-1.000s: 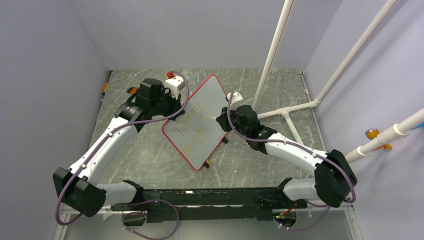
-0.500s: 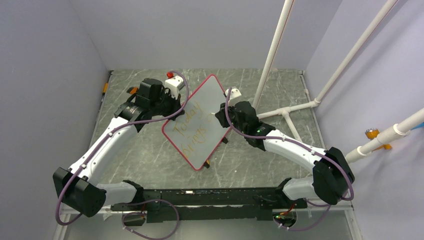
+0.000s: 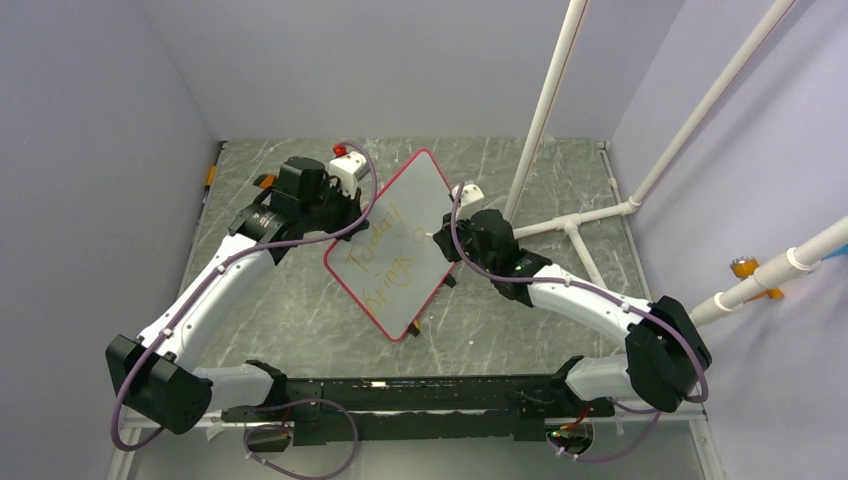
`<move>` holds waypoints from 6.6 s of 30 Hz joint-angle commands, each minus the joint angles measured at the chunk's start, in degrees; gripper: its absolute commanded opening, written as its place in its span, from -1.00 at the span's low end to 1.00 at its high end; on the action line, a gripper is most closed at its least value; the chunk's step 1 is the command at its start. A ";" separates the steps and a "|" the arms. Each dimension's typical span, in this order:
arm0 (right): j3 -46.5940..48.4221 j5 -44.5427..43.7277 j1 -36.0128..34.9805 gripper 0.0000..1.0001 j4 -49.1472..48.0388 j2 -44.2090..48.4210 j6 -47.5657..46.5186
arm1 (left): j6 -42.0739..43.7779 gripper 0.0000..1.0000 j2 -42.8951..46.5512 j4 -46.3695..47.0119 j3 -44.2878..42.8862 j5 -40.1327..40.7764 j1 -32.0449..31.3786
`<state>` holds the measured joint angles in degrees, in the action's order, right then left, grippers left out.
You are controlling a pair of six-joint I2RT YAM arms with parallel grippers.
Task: Write a sentence on the whiteboard
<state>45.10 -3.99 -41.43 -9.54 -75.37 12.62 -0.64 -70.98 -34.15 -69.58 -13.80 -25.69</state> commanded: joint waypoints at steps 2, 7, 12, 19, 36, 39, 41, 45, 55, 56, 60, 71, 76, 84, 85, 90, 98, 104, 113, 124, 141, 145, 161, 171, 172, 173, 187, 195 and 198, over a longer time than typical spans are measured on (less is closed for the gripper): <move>-2.36 1.97 -0.41 -1.00 -0.27 0.53 1.26 | 8.21 -1.00 -0.12 -4.43 1.60 8.09 -0.05; -3.62 2.04 -0.39 -1.00 -0.04 0.75 1.69 | 8.22 -1.00 -0.13 -4.43 1.61 8.11 -0.06; -5.24 1.97 -0.49 -1.00 0.04 1.33 2.33 | 8.22 -1.00 -0.12 -4.45 1.63 8.09 -0.06; -7.54 1.80 -1.55 -1.00 0.22 2.34 3.23 | 8.20 -1.00 -0.12 -4.43 1.63 8.25 -0.04; 0.02 6.38 -5.24 -1.00 -0.46 5.01 3.37 | 8.25 -1.00 -0.10 -5.20 1.59 8.79 -0.03; 1.84 5.81 -5.24 -1.00 0.22 7.45 2.80 | 8.19 -1.00 0.18 -5.78 1.51 9.14 -0.06; 2.53 4.63 -5.27 -1.00 0.70 9.02 2.32 | 8.31 -1.00 0.23 -6.51 1.28 9.15 -0.06; 2.70 0.68 -5.20 -1.00 2.22 11.75 1.02 | 9.01 -1.00 -0.24 -8.88 0.54 9.46 -0.06; 0.95 -6.60 -3.84 -1.00 3.25 11.28 -0.37 | 11.01 -1.00 1.85 -9.14 1.98 10.85 0.07; 0.83 -6.42 -3.57 -1.00 2.98 10.68 -0.32 | 11.03 -1.00 1.97 -8.96 2.12 10.86 0.06; 0.94 -5.52 -2.52 -1.00 1.88 8.04 0.06 | 10.95 -1.00 1.28 -8.82 2.28 11.14 0.31; 2.50 -2.84 -0.41 -1.00 0.52 2.37 0.39 | 9.81 -1.00 0.12 -8.45 1.72 11.46 2.97; 3.53 -2.26 -0.01 -1.00 -0.04 0.64 0.28 | 9.82 -1.00 -0.29 -8.53 1.52 10.95 3.28; 5.52 -1.66 0.08 -1.00 -0.79 -2.21 -0.14 | 9.72 -1.00 -0.46 -8.43 1.47 10.67 3.40; 5.76 -1.30 0.19 -1.00 -0.75 -2.41 -0.14 | 9.70 -1.00 -0.47 -8.39 1.54 10.60 3.47; 5.17 1.35 0.20 -1.00 -1.56 -2.23 -0.26 | 9.70 -1.00 -0.56 -8.31 1.46 10.51 3.46; 3.63 3.71 0.10 -1.00 -1.57 -2.45 -0.12 | 9.75 -1.00 -0.57 -8.34 1.41 10.29 3.54; 1.22 3.73 0.14 -1.00 -1.52 -1.90 0.42 | 9.70 -1.00 -0.56 -8.36 1.39 10.20 3.64; -1.25 3.52 0.14 -1.00 -0.69 -0.93 1.15 | 9.73 -1.00 -0.58 -8.26 1.44 10.19 3.63; 1.28 -1.41 0.21 -1.00 1.71 -1.88 0.55 | 9.73 -1.00 -0.70 -8.32 1.44 10.03 3.63; 8.07 -1.24 0.18 -1.00 3.17 -5.31 -0.50 | 9.76 -1.00 -0.91 -8.32 1.33 9.60 3.63; 7.44 0.85 0.20 -1.00 2.33 -4.69 -0.88 | 9.72 -1.00 -0.83 -8.29 1.36 9.51 3.63; 5.24 5.43 0.14 -1.00 0.56 -1.60 -0.66 | 9.74 -1.00 -0.77 -8.37 1.38 9.60 3.63; 1.44 -3.91 0.21 -1.00 -1.27 4.19 0.69 | 9.75 -1.00 -0.57 -8.31 1.27 9.51 3.63; 1.60 -4.71 0.21 -1.00 -1.15 4.01 0.73 | 9.71 -1.00 -0.56 -8.38 1.25 9.55 3.63; 1.88 -5.26 0.28 -1.00 -0.91 3.75 0.77 | 9.75 -1.00 -0.55 -8.36 1.34 9.57 3.63; 5.69 -4.29 2.51 -1.00 -0.58 -1.39 1.26 | 9.70 -1.00 -0.39 -8.12 1.41 9.62 3.63; 6.64 -3.20 3.56 -1.00 -0.92 -2.82 1.33 | 9.74 -1.00 -0.61 -8.15 1.51 9.74 3.64; 6.92 -2.59 3.81 -1.00 -1.00 -3.29 1.35 | 9.73 -1.00 -0.57 -8.15 1.52 9.50 3.63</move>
<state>49.15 -7.77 -38.15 -8.14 -78.11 13.37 -0.03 -70.32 -37.58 -69.30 -15.16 -22.46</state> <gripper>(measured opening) 0.138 0.043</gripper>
